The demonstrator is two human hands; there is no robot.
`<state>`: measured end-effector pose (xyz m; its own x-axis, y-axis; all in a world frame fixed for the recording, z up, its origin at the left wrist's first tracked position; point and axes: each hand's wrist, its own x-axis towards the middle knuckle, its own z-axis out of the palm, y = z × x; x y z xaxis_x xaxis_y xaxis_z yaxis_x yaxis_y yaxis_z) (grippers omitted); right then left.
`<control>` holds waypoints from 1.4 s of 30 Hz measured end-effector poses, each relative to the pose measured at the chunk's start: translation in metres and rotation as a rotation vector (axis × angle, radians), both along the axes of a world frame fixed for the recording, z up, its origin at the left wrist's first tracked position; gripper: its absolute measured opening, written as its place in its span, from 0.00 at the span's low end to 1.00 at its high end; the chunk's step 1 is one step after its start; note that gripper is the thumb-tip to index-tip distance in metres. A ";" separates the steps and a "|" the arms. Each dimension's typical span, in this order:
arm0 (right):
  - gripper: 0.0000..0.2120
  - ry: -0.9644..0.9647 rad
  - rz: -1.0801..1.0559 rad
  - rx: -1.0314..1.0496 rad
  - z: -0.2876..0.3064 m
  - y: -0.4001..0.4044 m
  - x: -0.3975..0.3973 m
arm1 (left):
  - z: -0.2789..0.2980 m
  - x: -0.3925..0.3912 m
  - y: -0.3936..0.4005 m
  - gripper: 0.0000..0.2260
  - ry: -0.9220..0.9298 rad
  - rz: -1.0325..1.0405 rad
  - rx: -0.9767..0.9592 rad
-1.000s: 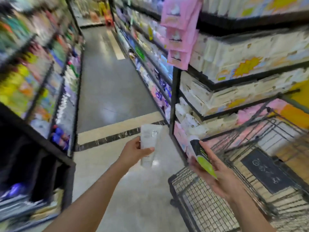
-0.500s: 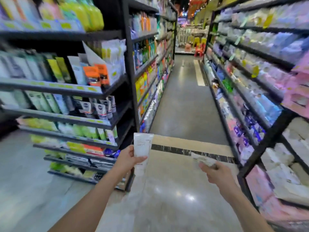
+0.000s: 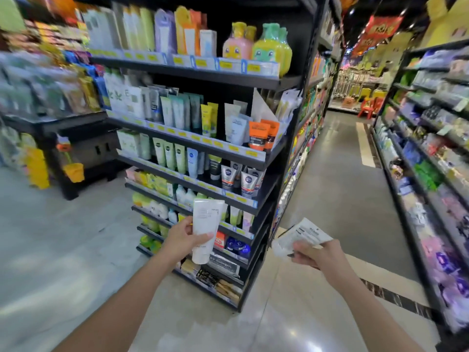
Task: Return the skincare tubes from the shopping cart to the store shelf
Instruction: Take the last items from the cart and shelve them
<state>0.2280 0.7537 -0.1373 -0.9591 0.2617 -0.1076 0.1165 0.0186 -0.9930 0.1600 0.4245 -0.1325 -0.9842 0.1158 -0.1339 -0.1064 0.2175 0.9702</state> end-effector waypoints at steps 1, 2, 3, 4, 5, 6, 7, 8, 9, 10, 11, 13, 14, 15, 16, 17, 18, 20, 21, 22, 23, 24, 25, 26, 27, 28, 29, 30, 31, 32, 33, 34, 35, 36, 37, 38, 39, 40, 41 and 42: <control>0.07 -0.025 0.014 0.001 0.002 -0.008 -0.014 | 0.001 -0.006 -0.010 0.24 0.009 0.013 0.003; 0.09 -0.044 0.026 0.007 0.003 -0.016 -0.027 | 0.002 -0.012 -0.019 0.24 0.018 0.025 0.006; 0.11 -0.043 0.047 0.014 0.006 -0.025 -0.041 | 0.003 -0.019 -0.028 0.23 0.024 0.034 0.003; 0.12 -0.029 0.076 0.027 0.008 -0.034 -0.055 | 0.004 -0.027 -0.037 0.23 0.030 0.044 -0.001; 0.12 -0.008 0.102 0.044 0.011 -0.044 -0.068 | 0.006 -0.035 -0.045 0.23 0.037 0.050 -0.009; 0.12 0.014 0.121 0.066 0.015 -0.053 -0.082 | 0.007 -0.044 -0.052 0.22 0.048 0.053 -0.012; 0.11 0.033 0.135 0.081 0.018 -0.063 -0.096 | 0.009 -0.055 -0.059 0.22 0.059 0.057 -0.016; 0.11 0.048 0.143 0.089 0.019 -0.072 -0.112 | 0.011 -0.065 -0.066 0.21 0.070 0.066 -0.019; 0.11 0.063 0.148 0.090 0.021 -0.080 -0.127 | 0.013 -0.075 -0.072 0.21 0.078 0.078 -0.022; 0.11 0.075 0.151 0.091 0.021 -0.087 -0.143 | 0.017 -0.086 -0.078 0.21 0.084 0.088 -0.020; 0.11 0.080 0.152 0.084 0.021 -0.094 -0.160 | 0.020 -0.098 -0.084 0.21 0.082 0.094 -0.019; 0.12 0.081 0.152 0.072 0.021 -0.108 -0.191 | 0.024 -0.123 -0.097 0.21 0.064 0.094 -0.033; 0.12 0.080 0.153 0.068 0.021 -0.114 -0.206 | 0.026 -0.134 -0.102 0.22 0.056 0.091 -0.040; 0.12 0.081 0.162 0.062 0.020 -0.121 -0.224 | 0.027 -0.150 -0.110 0.22 0.050 0.092 -0.045; 0.12 0.081 0.173 0.069 0.021 -0.125 -0.235 | 0.028 -0.159 -0.114 0.22 0.049 0.092 -0.043; 0.12 0.081 0.186 0.084 0.021 -0.129 -0.245 | 0.029 -0.168 -0.117 0.22 0.053 0.097 -0.042; 0.13 0.075 0.196 0.099 0.019 -0.134 -0.258 | 0.029 -0.181 -0.122 0.21 0.060 0.102 -0.042; 0.15 0.069 0.194 0.121 0.016 -0.142 -0.277 | 0.028 -0.202 -0.129 0.20 0.052 0.122 -0.018; 0.14 0.070 0.188 0.121 0.014 -0.147 -0.285 | 0.026 -0.212 -0.133 0.20 0.044 0.134 0.000; 0.14 0.070 0.173 0.127 0.012 -0.152 -0.291 | 0.025 -0.222 -0.136 0.20 0.042 0.143 0.015; 0.13 0.070 0.150 0.155 0.012 -0.158 -0.296 | 0.023 -0.232 -0.140 0.21 0.041 0.140 0.022; 0.12 0.069 0.127 0.199 0.011 -0.164 -0.302 | 0.021 -0.241 -0.143 0.21 0.044 0.129 0.028; 0.11 0.064 0.101 0.238 0.009 -0.170 -0.307 | 0.019 -0.250 -0.147 0.21 0.049 0.112 0.037; 0.11 0.057 0.076 0.261 0.006 -0.176 -0.313 | 0.017 -0.259 -0.151 0.20 0.055 0.091 0.050; 0.12 0.051 0.049 0.278 0.003 -0.182 -0.320 | 0.015 -0.269 -0.154 0.20 0.056 0.076 0.058; 0.12 0.046 0.021 0.292 0.000 -0.188 -0.328 | 0.013 -0.278 -0.158 0.19 0.052 0.066 0.063; 0.11 0.039 -0.003 0.300 -0.003 -0.195 -0.334 | 0.011 -0.289 -0.163 0.19 0.046 0.058 0.063; 0.10 0.028 -0.022 0.290 -0.007 -0.201 -0.341 | 0.010 -0.299 -0.169 0.19 0.042 0.038 0.063; 0.10 0.012 -0.036 0.264 -0.010 -0.207 -0.348 | 0.008 -0.309 -0.175 0.20 0.044 0.001 0.066; 0.11 0.001 -0.045 0.244 -0.014 -0.213 -0.355 | 0.007 -0.320 -0.182 0.20 0.049 -0.037 0.073; 0.14 -0.016 -0.054 0.230 -0.017 -0.219 -0.362 | 0.005 -0.330 -0.190 0.20 0.050 -0.066 0.076; 0.19 -0.045 -0.073 0.225 -0.021 -0.225 -0.368 | 0.006 -0.340 -0.197 0.20 0.047 -0.086 0.073; 0.22 -0.077 -0.104 0.219 -0.023 -0.232 -0.374 | 0.006 -0.350 -0.204 0.20 0.040 -0.097 0.063; 0.23 -0.100 -0.130 0.211 -0.026 -0.237 -0.380 | 0.007 -0.360 -0.211 0.20 0.039 -0.112 0.060; 0.24 -0.121 -0.149 0.196 -0.029 -0.243 -0.385 | 0.008 -0.371 -0.218 0.20 0.041 -0.137 0.050; 0.25 -0.133 -0.162 0.169 -0.030 -0.249 -0.389 | 0.010 -0.383 -0.224 0.20 0.046 -0.172 0.032; 0.28 -0.141 -0.169 0.121 -0.030 -0.254 -0.392 | 0.011 -0.393 -0.230 0.20 0.053 -0.200 0.014; 0.31 -0.140 -0.171 0.072 -0.029 -0.259 -0.393 | 0.013 -0.402 -0.235 0.20 0.054 -0.219 0.009; 0.32 -0.136 -0.184 0.034 -0.030 -0.263 -0.394 | 0.014 -0.411 -0.239 0.20 0.051 -0.235 0.011; 0.31 -0.128 -0.205 0.011 -0.032 -0.266 -0.394 | 0.015 -0.419 -0.243 0.21 0.047 -0.247 0.014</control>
